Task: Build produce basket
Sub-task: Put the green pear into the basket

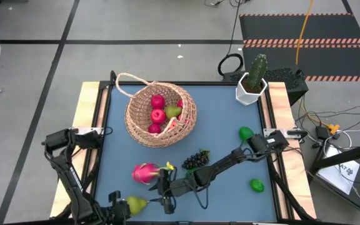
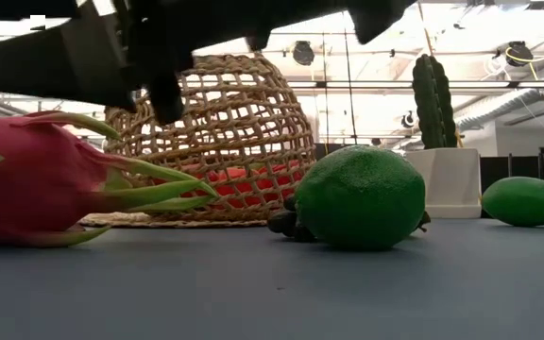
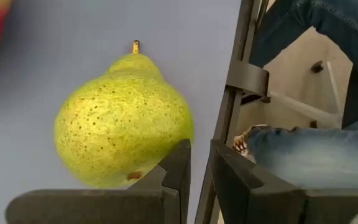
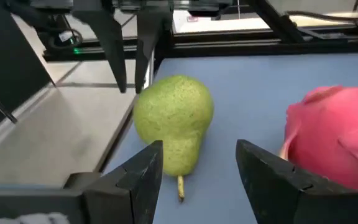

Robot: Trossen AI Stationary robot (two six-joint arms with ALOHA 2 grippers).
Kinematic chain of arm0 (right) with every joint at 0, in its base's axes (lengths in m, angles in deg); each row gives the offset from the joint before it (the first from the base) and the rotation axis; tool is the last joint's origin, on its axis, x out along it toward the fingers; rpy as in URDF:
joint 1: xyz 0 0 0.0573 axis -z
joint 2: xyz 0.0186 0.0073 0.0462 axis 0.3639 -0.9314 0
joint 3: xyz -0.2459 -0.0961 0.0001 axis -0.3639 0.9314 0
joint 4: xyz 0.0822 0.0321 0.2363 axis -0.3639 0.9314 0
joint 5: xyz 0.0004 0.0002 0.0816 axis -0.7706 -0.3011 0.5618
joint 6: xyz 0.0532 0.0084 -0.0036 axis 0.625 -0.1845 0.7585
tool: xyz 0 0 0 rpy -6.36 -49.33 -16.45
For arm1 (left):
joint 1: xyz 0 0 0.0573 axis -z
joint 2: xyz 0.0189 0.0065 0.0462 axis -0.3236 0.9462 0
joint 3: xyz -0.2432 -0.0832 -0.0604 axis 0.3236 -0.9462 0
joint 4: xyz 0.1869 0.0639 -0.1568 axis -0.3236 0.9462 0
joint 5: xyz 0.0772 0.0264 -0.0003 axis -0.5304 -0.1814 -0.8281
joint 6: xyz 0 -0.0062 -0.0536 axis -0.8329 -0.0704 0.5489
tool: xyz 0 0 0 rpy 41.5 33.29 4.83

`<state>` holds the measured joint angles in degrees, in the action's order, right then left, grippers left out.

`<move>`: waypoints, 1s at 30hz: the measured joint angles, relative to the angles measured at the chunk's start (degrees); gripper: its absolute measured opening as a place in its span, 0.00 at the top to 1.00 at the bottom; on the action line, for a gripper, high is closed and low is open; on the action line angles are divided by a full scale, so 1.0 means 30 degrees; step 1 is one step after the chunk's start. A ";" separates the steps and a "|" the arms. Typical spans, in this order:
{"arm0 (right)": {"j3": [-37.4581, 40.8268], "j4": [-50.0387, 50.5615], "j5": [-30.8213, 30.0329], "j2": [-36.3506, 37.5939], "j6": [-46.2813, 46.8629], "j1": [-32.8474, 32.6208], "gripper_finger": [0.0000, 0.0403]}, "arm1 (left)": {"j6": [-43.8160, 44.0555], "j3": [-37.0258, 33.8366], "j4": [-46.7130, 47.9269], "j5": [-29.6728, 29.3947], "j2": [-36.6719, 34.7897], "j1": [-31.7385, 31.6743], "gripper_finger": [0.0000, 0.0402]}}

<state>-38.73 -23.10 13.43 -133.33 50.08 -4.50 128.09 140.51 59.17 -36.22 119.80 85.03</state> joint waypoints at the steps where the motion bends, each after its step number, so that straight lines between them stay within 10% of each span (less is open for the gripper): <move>1: -0.0137 0.0076 -0.0015 -0.0160 -0.0318 0.0000 0.51 | -0.0026 0.0000 0.0034 -0.0012 0.0000 0.0000 0.84; 30: -0.0847 -0.2433 0.1709 -0.3034 -0.2680 0.0226 0.51 | 0.1525 -0.1450 0.0325 -0.0495 -0.1275 0.0428 0.84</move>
<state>-41.27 -30.40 18.56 -142.44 42.04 -3.83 132.66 136.16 60.15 -37.71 115.97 86.32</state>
